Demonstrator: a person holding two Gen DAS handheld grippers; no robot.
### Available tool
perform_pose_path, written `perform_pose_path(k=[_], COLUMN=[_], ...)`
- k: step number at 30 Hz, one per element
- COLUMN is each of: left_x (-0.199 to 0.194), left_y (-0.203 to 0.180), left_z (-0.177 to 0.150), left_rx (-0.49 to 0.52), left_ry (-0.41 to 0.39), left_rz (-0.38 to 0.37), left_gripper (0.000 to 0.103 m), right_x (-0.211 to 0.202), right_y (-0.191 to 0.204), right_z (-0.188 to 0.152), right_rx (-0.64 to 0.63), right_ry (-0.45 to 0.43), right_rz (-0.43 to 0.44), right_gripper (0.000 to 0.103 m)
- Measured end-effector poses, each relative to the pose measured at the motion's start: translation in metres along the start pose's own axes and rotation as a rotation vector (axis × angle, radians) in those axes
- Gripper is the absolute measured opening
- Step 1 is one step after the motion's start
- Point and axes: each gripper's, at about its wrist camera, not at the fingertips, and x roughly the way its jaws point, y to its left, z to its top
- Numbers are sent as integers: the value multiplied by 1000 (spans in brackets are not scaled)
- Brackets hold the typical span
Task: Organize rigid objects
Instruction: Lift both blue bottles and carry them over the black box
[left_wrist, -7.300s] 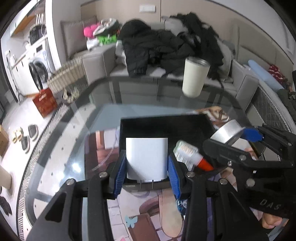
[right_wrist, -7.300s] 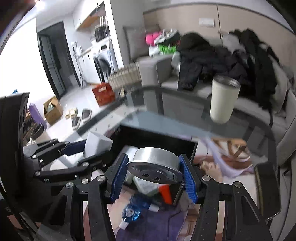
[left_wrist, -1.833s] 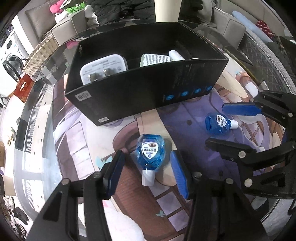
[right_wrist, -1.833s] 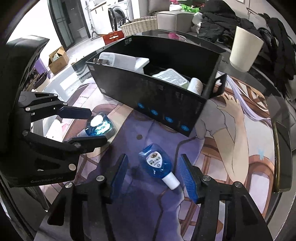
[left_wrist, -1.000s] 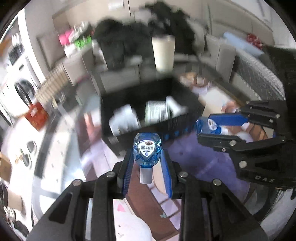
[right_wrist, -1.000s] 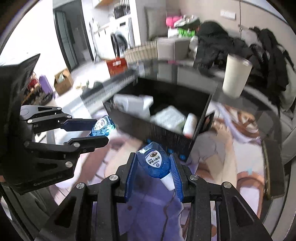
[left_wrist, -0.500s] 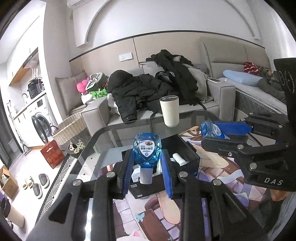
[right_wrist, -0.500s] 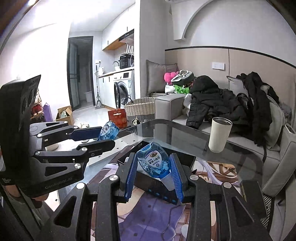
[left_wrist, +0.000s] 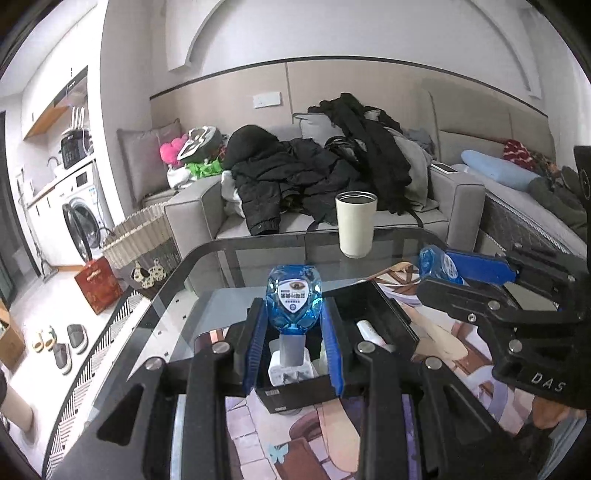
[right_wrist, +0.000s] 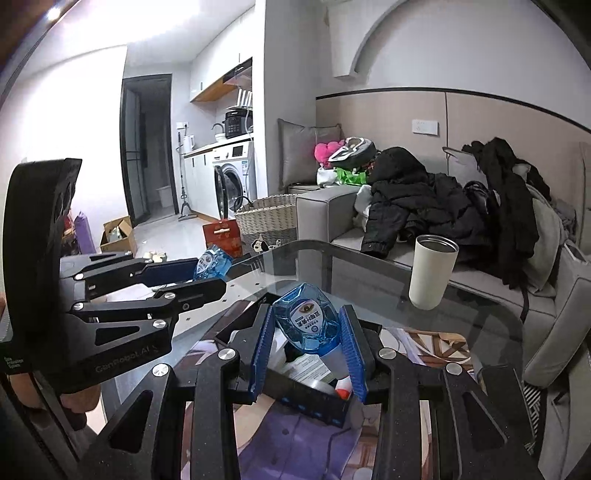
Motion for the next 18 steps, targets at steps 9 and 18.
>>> perform_pose_path(k=[9,18], left_x=[25,21], left_y=[15,22], left_z=[18,19], left_rx=[-69,-92], left_ry=[-24,-47], left_rz=[44,43], left_gripper=[28,28], right_x=[34,49], right_y=[-9,-14], right_z=[21,33], right_rx=[37,51], right_ry=[-5,-8], right_rz=[-19,-20], right_gripper=[36,36])
